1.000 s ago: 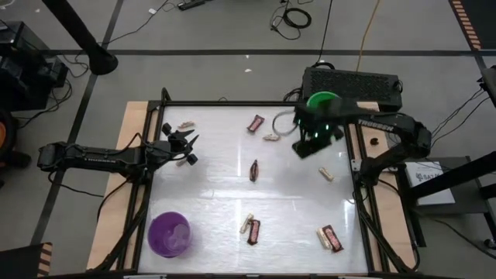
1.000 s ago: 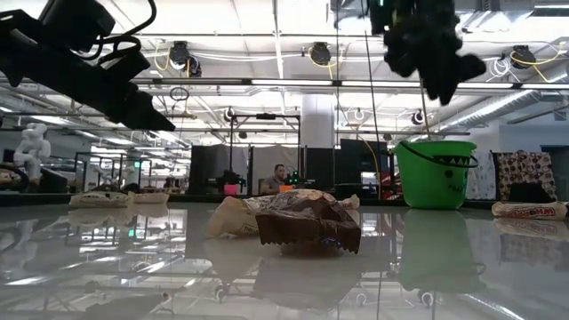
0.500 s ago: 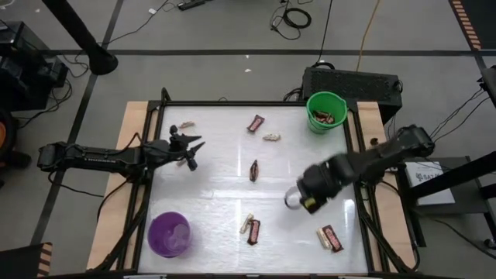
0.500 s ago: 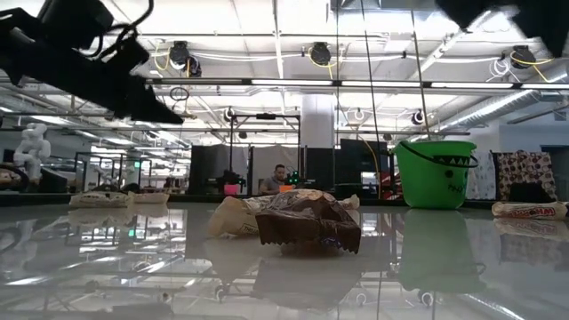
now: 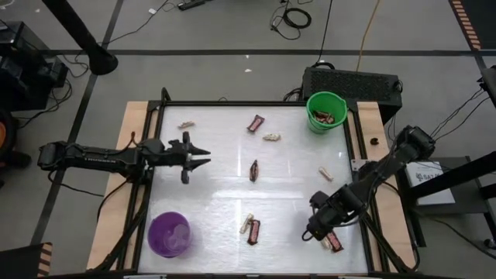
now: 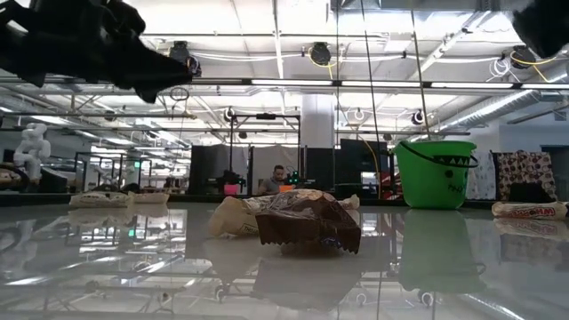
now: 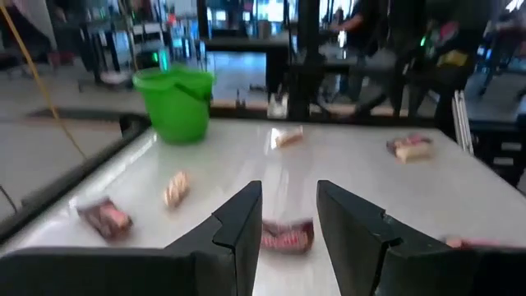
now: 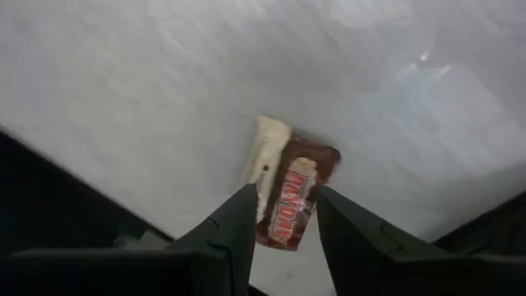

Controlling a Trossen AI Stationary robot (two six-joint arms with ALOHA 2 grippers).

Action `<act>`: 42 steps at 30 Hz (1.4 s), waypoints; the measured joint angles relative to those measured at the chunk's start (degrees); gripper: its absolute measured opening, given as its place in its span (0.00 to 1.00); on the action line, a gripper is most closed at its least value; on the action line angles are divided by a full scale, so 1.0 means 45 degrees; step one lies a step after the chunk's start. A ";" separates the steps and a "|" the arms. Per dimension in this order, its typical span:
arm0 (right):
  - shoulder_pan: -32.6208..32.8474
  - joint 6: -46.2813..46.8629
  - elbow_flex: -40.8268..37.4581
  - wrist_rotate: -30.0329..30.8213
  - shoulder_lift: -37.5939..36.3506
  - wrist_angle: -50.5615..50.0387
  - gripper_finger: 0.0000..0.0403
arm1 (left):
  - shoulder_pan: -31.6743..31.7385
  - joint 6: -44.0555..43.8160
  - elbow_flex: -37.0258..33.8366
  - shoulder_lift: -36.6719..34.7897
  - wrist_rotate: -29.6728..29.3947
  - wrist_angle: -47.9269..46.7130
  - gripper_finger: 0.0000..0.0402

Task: Sort candy by brand, put in halloween buckets
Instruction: Put the brown candy bar into the green bucket

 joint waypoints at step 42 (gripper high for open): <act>0.3907 0.4957 -0.1405 0.0379 0.0678 0.2965 0.30 | 0.0015 0.2555 0.0005 0.0000 -0.0028 0.1210 0.32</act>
